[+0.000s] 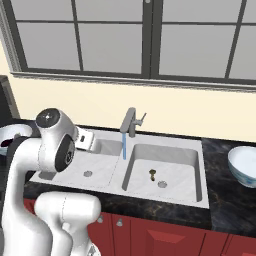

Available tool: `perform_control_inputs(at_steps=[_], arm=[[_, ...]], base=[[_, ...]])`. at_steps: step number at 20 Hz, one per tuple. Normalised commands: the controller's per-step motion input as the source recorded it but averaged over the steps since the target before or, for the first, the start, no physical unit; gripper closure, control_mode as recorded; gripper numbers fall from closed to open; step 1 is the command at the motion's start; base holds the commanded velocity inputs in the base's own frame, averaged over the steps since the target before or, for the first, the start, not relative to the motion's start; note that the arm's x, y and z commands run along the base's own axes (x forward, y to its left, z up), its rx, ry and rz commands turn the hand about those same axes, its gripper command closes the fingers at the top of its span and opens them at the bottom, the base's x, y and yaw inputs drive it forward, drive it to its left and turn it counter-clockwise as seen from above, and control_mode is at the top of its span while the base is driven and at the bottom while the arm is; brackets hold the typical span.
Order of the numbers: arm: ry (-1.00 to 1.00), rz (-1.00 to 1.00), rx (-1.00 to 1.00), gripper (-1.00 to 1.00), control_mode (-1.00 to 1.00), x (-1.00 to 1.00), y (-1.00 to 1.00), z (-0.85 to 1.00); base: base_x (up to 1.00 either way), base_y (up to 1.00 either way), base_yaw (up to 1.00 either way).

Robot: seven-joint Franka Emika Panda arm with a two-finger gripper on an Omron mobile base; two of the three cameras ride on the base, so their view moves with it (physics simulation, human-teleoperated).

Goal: Pick the eggplants from the sink and place them in one bowl. Place the mushroom in the other bowl. Then turn off the sink faucet.

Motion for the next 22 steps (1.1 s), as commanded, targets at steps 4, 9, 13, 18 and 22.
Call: perform_control_inputs(at_steps=[4, 9, 13, 18, 22], arm=[[0.0, -0.06, 0.0, -1.0, -1.0, -0.01, -0.82, -0.13], [0.0, -0.02, 0.0, -1.0, -1.0, 0.0, -0.71, -0.02], [0.0, 0.0, 0.0, -1.0, -1.0, 0.0, -0.72, -0.04], [0.01, 0.0, 0.0, -1.0, -1.0, 0.0, -0.6, -0.19], [0.05, 0.0, -0.01, -1.0, -1.0, 0.16, -0.32, -0.32]], base=[[0.0, 0.0, 0.0], [0.0, 0.0, 0.0], [0.0, 0.0, 0.0], [0.0, 0.0, 0.0], [0.0, 0.0, 0.0]])
